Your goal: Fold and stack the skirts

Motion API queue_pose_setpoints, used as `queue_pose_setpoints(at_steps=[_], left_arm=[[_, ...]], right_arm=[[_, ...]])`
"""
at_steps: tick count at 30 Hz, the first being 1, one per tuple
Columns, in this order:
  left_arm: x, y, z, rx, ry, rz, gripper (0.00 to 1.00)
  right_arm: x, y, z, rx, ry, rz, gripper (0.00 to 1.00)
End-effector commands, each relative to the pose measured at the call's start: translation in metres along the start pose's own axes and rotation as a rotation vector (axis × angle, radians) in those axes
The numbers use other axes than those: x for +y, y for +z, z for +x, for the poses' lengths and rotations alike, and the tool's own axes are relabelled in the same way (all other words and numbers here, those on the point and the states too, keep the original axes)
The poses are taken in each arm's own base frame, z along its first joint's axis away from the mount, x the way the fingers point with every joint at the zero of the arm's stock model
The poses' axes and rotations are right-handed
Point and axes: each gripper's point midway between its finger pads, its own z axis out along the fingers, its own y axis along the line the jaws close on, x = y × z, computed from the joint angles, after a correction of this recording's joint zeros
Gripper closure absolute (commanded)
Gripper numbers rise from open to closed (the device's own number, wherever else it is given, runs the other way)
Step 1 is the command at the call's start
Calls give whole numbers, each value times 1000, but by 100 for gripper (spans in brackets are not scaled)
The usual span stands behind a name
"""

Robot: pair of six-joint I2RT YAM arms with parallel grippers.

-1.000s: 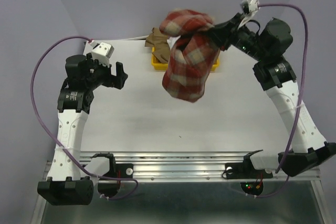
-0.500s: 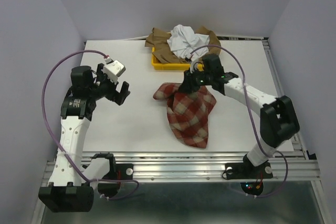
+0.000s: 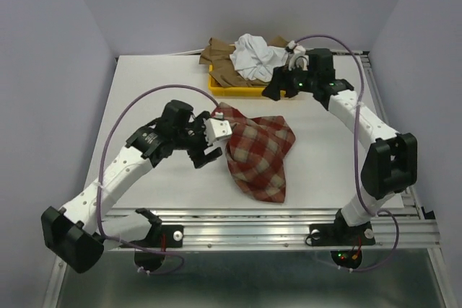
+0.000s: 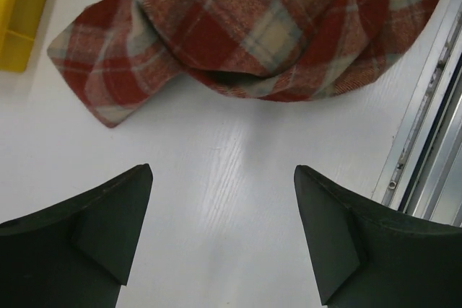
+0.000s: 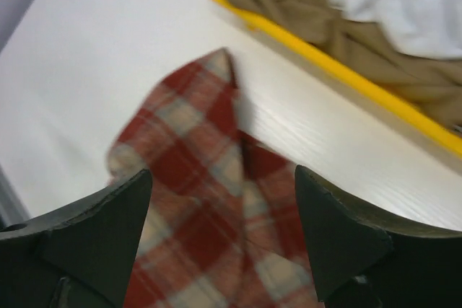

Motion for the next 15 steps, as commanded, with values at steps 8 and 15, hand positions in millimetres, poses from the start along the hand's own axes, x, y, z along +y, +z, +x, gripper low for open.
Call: queue_pose_setpoints(at_steps=[8,15], left_arm=[[-116,94,-21,96,389,302,11],[-204,134,-54,60,544,470,13]], right_arm=[[-87,-57,130,317,66,202,26],[-108,-39,174,406,125,211,35]])
